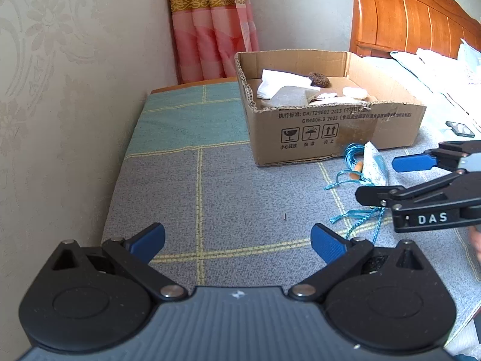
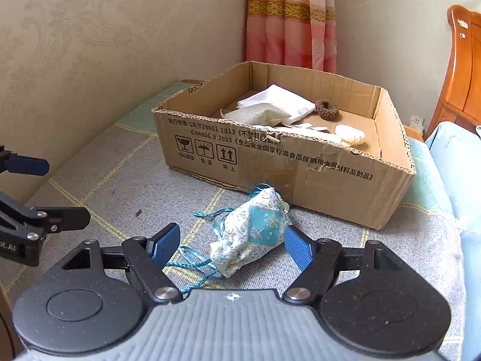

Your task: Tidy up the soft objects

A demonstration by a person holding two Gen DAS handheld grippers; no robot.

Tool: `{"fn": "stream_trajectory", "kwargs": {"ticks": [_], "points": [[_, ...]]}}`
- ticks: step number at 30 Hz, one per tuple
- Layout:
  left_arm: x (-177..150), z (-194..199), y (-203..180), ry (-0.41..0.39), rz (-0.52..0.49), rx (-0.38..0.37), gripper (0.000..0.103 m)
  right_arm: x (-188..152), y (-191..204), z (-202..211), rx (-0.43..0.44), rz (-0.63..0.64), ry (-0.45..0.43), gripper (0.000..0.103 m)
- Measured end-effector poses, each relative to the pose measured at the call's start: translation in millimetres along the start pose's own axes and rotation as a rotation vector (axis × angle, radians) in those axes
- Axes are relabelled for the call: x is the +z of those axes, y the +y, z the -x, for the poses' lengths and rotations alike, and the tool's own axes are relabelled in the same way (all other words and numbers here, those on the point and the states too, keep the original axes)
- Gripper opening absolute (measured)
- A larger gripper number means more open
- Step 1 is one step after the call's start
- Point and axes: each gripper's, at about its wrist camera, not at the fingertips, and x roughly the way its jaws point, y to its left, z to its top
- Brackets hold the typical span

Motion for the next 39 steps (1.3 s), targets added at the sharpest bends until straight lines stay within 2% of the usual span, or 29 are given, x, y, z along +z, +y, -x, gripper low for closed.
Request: {"fn": "stream_trajectory", "kwargs": {"ticks": [5,7,10,12,14,17,23,28,31,33,35,37,39], "points": [[1.6,-2.0,-5.4,0.007,-0.017,-0.005,0.102,2.7,-13.4,-20.5,-0.012,-0.073,0.024,0.084],[2.5,-3.7,-6.7,0.010,-0.020,-0.007,0.102,2.2,-19.0,-21.4,0.001,-0.102,0.036,0.076],[4.2,-6.4,-9.3,0.012,-0.023,-0.015,0.102,-1.7,-17.4,-18.0,-0.010,-0.062,0.059,0.057],[5.3,-8.4,-12.0,0.012,-0.029,-0.024,0.102,-6.2,-17.2,-13.5,-0.007,-0.038,0.066,0.038],[6.7,-10.2,-16.0,0.007,-0.042,-0.038,0.102,-10.1,-19.3,-7.0,-0.010,-0.032,0.060,0.029],[9.0,-12.7,-24.3,-0.003,-0.063,-0.063,0.102,-14.4,-27.7,3.0,-0.015,-0.051,0.041,0.025],[17.4,-24.3,-42.5,-0.024,-0.094,-0.118,0.102,-17.9,-40.4,19.7,-0.080,-0.040,0.013,0.025],[30.3,-41.4,-60.6,-0.009,-0.116,-0.154,0.102,-27.8,-47.3,19.2,-0.099,-0.009,0.059,0.026],[37.8,-50.2,-72.4,-0.003,-0.132,-0.165,0.102,-37.6,-49.9,19.0,-0.094,0.000,0.048,0.034],[41.9,-55.1,-80.7,-0.004,-0.136,-0.161,0.102,-40.7,-50.7,20.3,-0.090,-0.001,0.038,0.064],[44.7,-59.0,-87.1,-0.008,-0.138,-0.158,0.102,-44.5,-51.1,21.7,-0.094,0.009,0.019,0.071],[46.6,-63.0,-94.4,-0.019,-0.146,-0.142,0.102,-48.4,-52.5,21.4,-0.083,0.015,0.016,0.071],[47.9,-68.7,-99.4,-0.023,-0.150,-0.137,0.102,-50.7,-54.4,20.9,-0.076,0.009,0.005,0.080]]}}
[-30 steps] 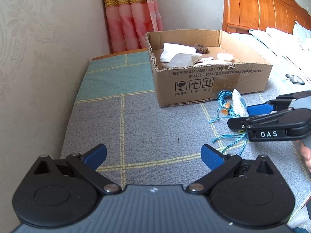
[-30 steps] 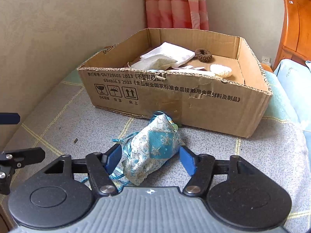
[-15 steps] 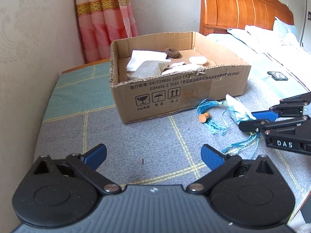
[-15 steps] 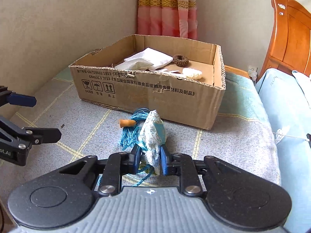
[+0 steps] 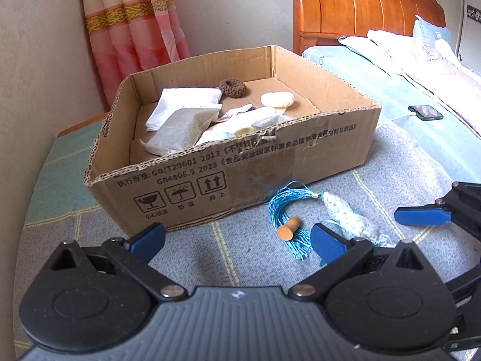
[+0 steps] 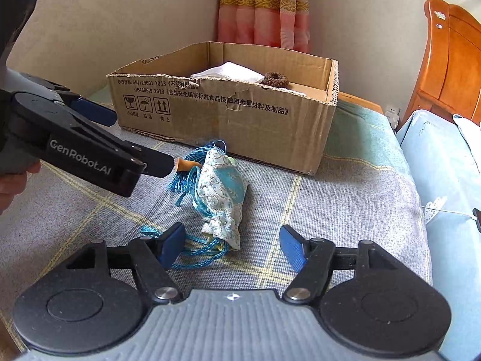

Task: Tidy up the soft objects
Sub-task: 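Grasp the blue tassel's wooden bead with the left gripper while the right gripper regrasps the pouch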

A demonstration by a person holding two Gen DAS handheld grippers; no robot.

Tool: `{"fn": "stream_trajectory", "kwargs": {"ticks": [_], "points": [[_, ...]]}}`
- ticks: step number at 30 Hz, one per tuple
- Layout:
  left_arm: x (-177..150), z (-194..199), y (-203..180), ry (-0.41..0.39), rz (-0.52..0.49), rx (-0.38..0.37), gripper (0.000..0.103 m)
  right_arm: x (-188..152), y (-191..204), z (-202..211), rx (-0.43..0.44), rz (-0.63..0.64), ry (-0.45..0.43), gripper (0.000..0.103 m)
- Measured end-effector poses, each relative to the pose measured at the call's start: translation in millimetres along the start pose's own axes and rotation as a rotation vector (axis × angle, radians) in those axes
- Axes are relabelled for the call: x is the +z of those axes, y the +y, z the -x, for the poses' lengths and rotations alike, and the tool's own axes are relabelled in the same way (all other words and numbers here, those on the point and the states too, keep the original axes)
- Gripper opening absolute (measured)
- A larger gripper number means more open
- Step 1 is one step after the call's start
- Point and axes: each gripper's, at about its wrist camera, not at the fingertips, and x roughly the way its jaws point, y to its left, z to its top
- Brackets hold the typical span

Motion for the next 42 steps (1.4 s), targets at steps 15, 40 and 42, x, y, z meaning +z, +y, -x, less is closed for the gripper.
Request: {"fn": "stream_trajectory", "kwargs": {"ticks": [15,40,42], "points": [[-7.8,-16.7,18.3,0.055,0.032,0.107,0.102,-5.7,-6.5,-8.4,0.050,0.024,-0.043,0.101],[-5.7,-13.1,-47.4,-0.044,-0.100,0.111,0.057,-7.3,-5.2,-11.2,0.059,0.039,-0.053,0.103],[-6.2,-14.1,-50.4,-0.044,-0.109,0.107,0.056,-7.4,-5.3,-11.1,0.059,0.038,-0.053,0.103]]}}
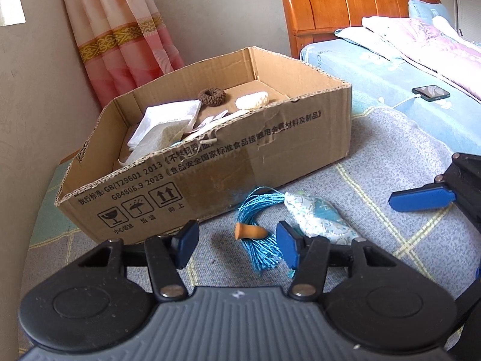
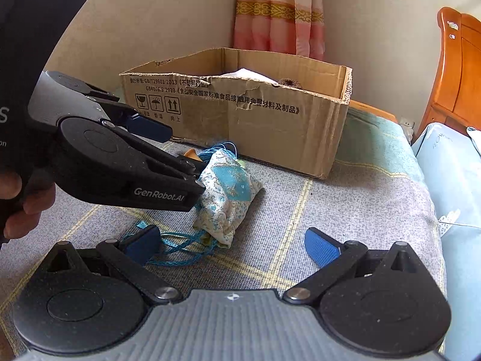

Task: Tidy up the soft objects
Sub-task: 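Grasp the blue tassel's wooden bead with the left gripper while the right gripper regrasps the pouch, then carry the tassel and pouch over the box and release both grippers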

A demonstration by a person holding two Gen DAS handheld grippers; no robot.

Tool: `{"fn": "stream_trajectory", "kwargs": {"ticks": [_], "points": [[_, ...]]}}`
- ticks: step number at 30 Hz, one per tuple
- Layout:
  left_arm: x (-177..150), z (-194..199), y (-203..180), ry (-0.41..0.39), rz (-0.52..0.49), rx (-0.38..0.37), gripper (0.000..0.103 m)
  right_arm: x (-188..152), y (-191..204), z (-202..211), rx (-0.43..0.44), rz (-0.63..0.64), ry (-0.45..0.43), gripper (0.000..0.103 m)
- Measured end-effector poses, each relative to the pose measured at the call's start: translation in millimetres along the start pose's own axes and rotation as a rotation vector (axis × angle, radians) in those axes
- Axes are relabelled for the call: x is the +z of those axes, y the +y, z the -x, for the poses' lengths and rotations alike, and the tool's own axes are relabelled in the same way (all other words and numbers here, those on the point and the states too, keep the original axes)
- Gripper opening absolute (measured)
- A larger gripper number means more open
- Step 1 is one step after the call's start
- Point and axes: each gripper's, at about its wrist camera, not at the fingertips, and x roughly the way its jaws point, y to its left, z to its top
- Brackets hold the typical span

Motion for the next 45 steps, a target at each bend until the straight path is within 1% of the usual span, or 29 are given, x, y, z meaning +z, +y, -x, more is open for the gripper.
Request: {"fn": "stream_trajectory", "kwargs": {"ticks": [1,3,4,6,11,17,22,26,29,31,32,34,36,37,39,41,43,45], "points": [[-0.3,-0.4,-1.8,-0.006,-0.004,0.005,0.055,0.1,-0.2,-0.2,0.001,0.000,0.000,0.103],[0.3,-0.5,-4.0,-0.010,-0.008,0.005,0.045,-0.2,-0.1,0.1,0.000,0.000,0.000,0.103],[0.7,-0.8,-4.9,-0.011,-0.009,0.000,0.042,0.0,-0.2,0.0,0.001,-0.001,-0.001,0.103],[1.5,-1.4,-5.4,-0.008,-0.003,-0.011,0.033,0.1,-0.4,-0.3,0.002,-0.002,-0.001,0.103],[1.3,-1.5,-4.1,-0.002,0.011,-0.031,0.022,-0.3,-0.6,-0.1,0.004,-0.005,-0.002,0.103],[1.8,2.4,4.5,0.002,0.040,-0.047,0.021,-0.5,0.2,-0.2,0.004,0.000,-0.002,0.103],[1.9,14.5,16.9,0.003,0.052,-0.078,0.021,-0.8,-0.7,0.5,0.007,-0.004,-0.001,0.103],[-3.3,23.0,25.5,0.007,0.043,-0.083,0.021,1.8,-1.9,2.6,0.018,-0.016,0.001,0.103],[-9.1,24.5,32.7,0.027,0.058,-0.097,0.021,6.7,-1.8,5.3,0.025,-0.018,-0.007,0.103],[-13.7,25.0,37.3,0.034,0.069,-0.101,0.021,10.7,-0.8,5.5,0.029,-0.022,-0.010,0.101],[-15.3,24.9,39.4,0.036,0.076,-0.103,0.021,12.5,0.1,4.8,0.030,-0.021,-0.010,0.099],[-17.7,24.9,43.3,0.039,0.088,-0.110,0.021,16.6,2.0,1.0,0.021,-0.011,-0.013,0.093],[-18.9,25.1,45.5,0.036,0.091,-0.115,0.021,20.7,4.9,-6.1,0.002,-0.005,0.005,0.082],[-19.6,25.2,47.1,0.034,0.090,-0.118,0.021,22.4,5.5,-9.4,-0.005,-0.005,0.011,0.080],[-20.2,25.1,48.5,0.032,0.086,-0.125,0.021,25.3,6.9,-14.8,-0.019,-0.006,0.023,0.073],[-21.3,25.5,50.0,0.030,0.082,-0.131,0.021,27.2,8.6,-17.9,-0.030,-0.008,0.023,0.071],[-22.6,26.0,51.9,0.030,0.081,-0.141,0.021,29.7,9.7,-19.5,-0.038,-0.011,0.027,0.065],[-23.3,26.5,53.6,0.032,0.082,-0.154,0.021,31.6,10.2,-20.5,-0.050,-0.016,0.032,0.052]]}}
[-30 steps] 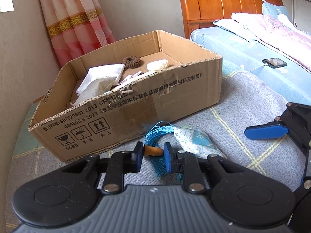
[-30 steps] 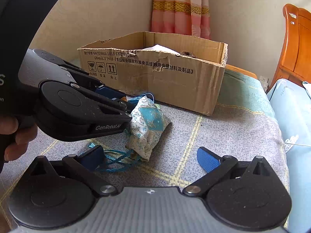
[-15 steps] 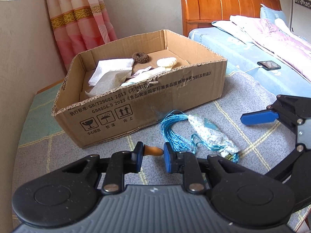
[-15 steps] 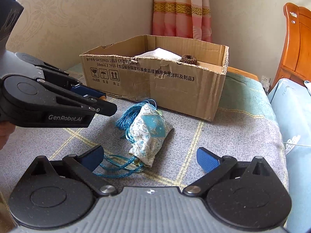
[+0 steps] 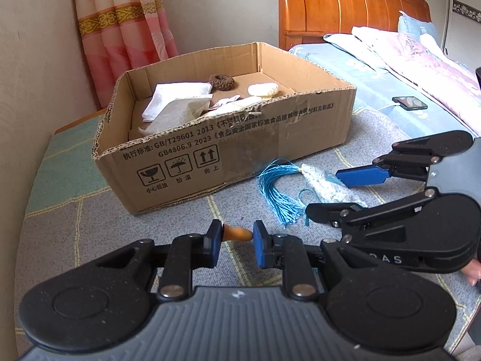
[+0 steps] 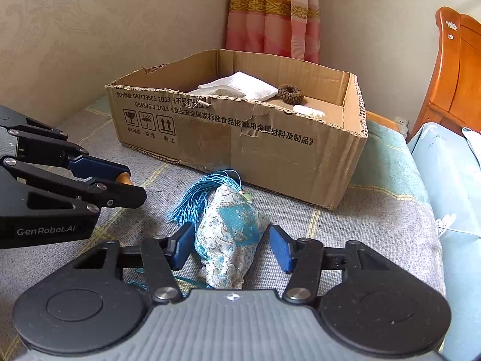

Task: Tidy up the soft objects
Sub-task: 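Carry the tassel and pouch over the box and release both grippers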

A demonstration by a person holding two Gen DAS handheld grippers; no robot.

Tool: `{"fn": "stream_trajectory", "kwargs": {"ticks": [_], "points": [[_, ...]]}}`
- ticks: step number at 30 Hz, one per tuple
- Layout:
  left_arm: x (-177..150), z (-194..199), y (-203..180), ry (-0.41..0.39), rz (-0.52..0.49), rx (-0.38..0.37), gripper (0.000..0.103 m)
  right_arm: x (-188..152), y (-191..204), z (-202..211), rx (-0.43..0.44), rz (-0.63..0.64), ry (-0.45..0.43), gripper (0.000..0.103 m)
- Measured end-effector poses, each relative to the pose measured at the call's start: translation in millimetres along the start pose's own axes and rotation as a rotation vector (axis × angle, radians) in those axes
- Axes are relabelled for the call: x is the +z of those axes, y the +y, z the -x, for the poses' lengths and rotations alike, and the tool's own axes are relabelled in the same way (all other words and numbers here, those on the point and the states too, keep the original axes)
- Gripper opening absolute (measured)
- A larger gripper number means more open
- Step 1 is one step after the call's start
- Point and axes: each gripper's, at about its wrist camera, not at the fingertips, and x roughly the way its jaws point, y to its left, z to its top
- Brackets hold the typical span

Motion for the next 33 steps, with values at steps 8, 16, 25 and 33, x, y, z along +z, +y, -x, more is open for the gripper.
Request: {"fn": "stream_trajectory", "kwargs": {"ticks": [8,16,25,33], "points": [[-0.6,6.9,5.6,0.009,-0.004,-0.042,0.021,3.1,0.5,4.5,-0.062,0.024,0.011,0.022],[7.1,32.3,8.8,-0.016,-0.033,-0.070,0.021,11.5,7.1,40.2,-0.081,0.115,-0.043,0.014],[52.0,57.9,15.6,-0.115,-0.086,-0.081,0.021,35.6,8.1,87.5,-0.108,0.198,-0.140,0.014],[122.1,15.9,18.7,-0.168,-0.106,-0.101,0.033,64.4,-3.2,113.5,-0.154,0.216,-0.219,0.014]]}}
